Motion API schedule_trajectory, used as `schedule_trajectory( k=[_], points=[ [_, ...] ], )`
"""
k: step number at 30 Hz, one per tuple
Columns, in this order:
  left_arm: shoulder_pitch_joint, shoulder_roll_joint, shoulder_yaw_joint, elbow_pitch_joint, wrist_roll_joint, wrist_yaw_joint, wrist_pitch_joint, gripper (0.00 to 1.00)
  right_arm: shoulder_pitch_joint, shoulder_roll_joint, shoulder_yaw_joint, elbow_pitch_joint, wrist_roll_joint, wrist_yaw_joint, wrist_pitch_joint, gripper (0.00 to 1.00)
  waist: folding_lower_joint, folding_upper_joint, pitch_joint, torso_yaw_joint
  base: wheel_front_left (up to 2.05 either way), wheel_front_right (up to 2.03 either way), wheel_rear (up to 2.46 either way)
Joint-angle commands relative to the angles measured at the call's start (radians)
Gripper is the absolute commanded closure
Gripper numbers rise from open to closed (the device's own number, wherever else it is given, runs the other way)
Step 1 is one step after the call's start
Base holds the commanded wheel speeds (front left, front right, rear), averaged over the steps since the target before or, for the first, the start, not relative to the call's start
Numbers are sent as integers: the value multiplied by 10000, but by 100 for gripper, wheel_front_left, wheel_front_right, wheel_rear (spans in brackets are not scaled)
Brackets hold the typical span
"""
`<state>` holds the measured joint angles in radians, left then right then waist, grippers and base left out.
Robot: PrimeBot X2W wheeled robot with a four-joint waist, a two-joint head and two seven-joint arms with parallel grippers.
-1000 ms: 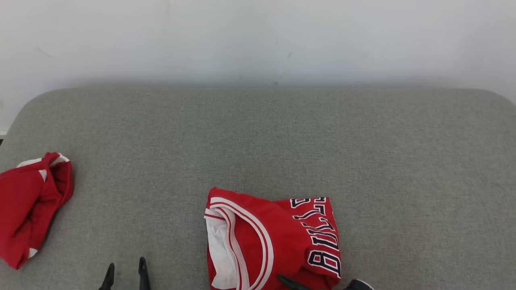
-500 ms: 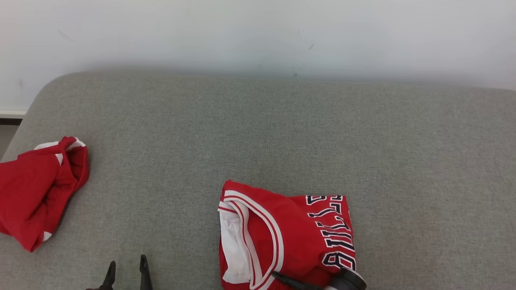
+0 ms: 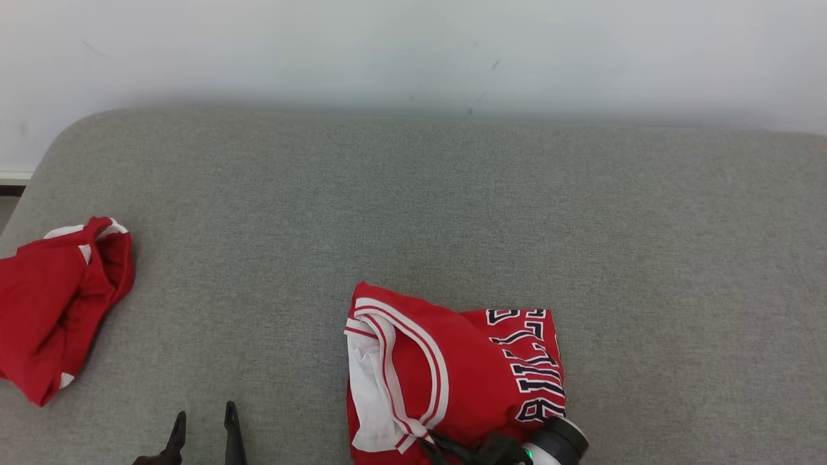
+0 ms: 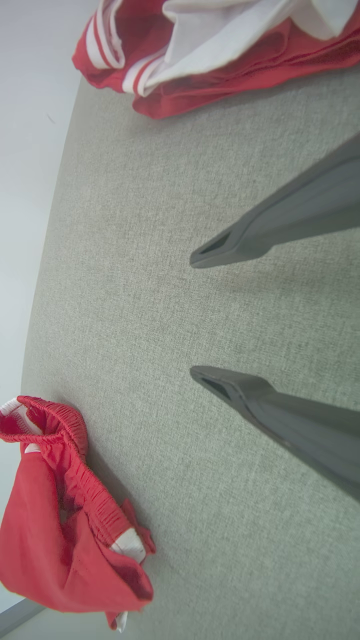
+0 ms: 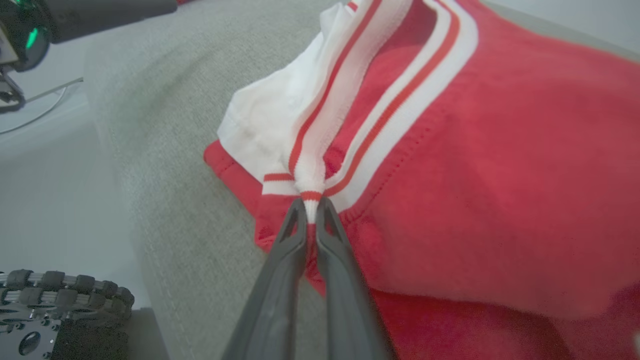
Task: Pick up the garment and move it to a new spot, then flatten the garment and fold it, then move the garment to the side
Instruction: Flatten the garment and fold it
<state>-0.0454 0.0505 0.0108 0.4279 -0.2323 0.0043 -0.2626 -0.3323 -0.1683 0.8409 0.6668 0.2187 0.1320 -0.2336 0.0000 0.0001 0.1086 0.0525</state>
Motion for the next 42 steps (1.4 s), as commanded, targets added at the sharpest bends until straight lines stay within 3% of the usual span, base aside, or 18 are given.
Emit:
schedule_trajectory(
  k=[1, 10, 16, 17, 18, 19, 27, 35, 42],
  points=[
    [-120, -1, -9, -4, -46, 1, -30, 0, -161, 121, 23, -253, 141, -29, -162, 100, 0, -1, 11, -9, 0, 0, 0],
    [-128, -1, -59, 27, 12, -39, -30, 0, -384, 201, 582, -1894, 960, -29, -313, 100, 0, -1, -26, 37, 0, 0, 0],
    [-168, 3, -153, 107, 85, -83, -30, 0, -861, 570, 1996, -1170, 2102, -27, 10, 100, 0, -1, -93, 198, 0, 0, 0],
    [-178, 1, -165, 119, 95, -86, -30, 0, -998, 589, 2183, -970, 2256, -29, 120, 87, 0, -1, -109, 220, 0, 0, 0],
    [-187, -2, -172, 134, 114, -92, -30, 0, -1102, 642, 2241, -827, 2491, -29, 104, 53, 0, -1, -121, 238, 0, 0, 0],
    [-199, -2, -178, 132, 127, -86, -30, 0, -1218, 686, 2193, -735, 2636, -29, 3, 0, 0, -1, -134, 247, 0, 0, 0],
    [5, -2, 102, 51, 259, -56, -30, 0, -1267, 615, 648, -256, 2476, -29, -318, 0, 0, -1, -366, -3, 0, 0, 0],
    [262, -2, 357, -165, 580, -96, -30, 0, 381, 696, -3890, -1682, 172, -27, -300, 0, 0, -1, -711, -608, 0, 0, 0],
    [437, -1, 601, -340, 660, -91, -30, 0, 1672, 1053, -6203, -2603, -946, -27, -299, 0, 0, -1, -909, -1143, 0, 0, 0]
  ],
)
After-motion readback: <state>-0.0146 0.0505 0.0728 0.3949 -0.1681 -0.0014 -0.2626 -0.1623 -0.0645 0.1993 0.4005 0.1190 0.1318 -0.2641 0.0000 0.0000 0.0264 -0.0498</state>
